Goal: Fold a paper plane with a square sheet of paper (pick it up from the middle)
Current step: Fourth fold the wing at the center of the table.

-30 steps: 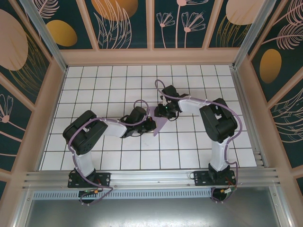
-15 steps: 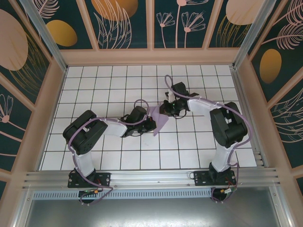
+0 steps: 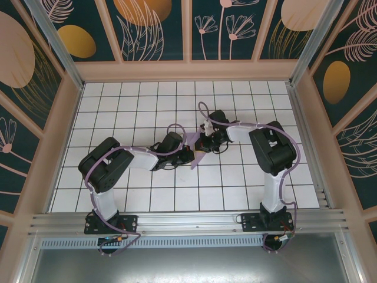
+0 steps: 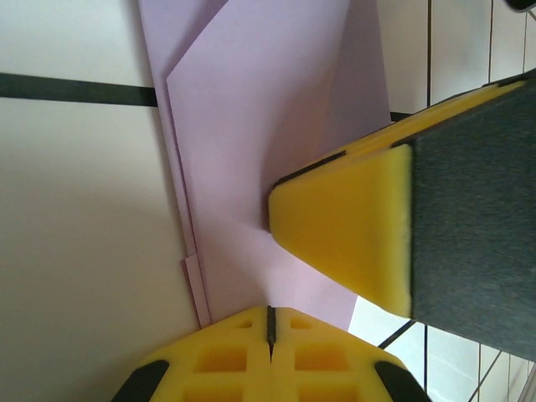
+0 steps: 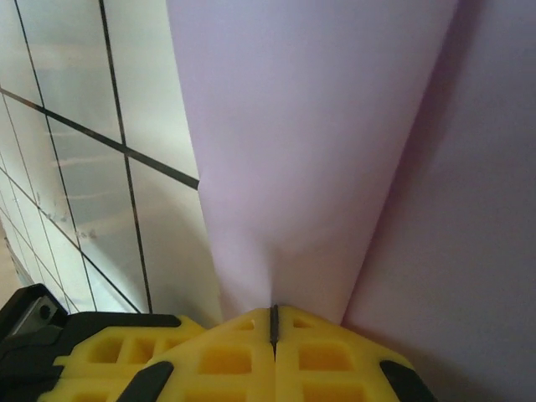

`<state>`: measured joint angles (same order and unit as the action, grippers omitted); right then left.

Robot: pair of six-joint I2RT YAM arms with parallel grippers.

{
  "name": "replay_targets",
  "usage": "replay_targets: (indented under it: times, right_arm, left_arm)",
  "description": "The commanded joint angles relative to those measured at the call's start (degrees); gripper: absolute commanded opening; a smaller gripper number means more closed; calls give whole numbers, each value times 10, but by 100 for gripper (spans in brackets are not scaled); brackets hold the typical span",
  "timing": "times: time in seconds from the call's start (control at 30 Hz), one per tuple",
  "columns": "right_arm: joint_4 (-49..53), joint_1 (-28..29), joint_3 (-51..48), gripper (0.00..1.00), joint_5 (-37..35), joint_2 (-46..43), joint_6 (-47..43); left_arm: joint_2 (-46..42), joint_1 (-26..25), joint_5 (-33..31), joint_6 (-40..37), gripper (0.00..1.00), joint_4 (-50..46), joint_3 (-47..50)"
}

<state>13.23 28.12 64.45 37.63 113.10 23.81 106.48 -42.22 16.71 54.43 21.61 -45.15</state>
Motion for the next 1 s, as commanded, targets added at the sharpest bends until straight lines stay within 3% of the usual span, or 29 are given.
replay_targets:
  times: [0.0, 0.5, 0.8, 0.97]
  right_arm:
    - [-13, -10, 2, 4, -5, 11, -15]
    - [-104, -76, -24, 4, -21, -9, 9]
    - [-178, -50, -110, 5, 32, -85, -7]
    - [-157, -21, -97, 5, 36, -62, -29]
  left_arm:
    - [47, -1, -24, -19, 0, -102, 13]
    - [47, -1, 0, -42, 0, -98, 29]
    - [51, -1, 2, -43, 0, -96, 25]
    - [51, -1, 1, -43, 0, -97, 26]
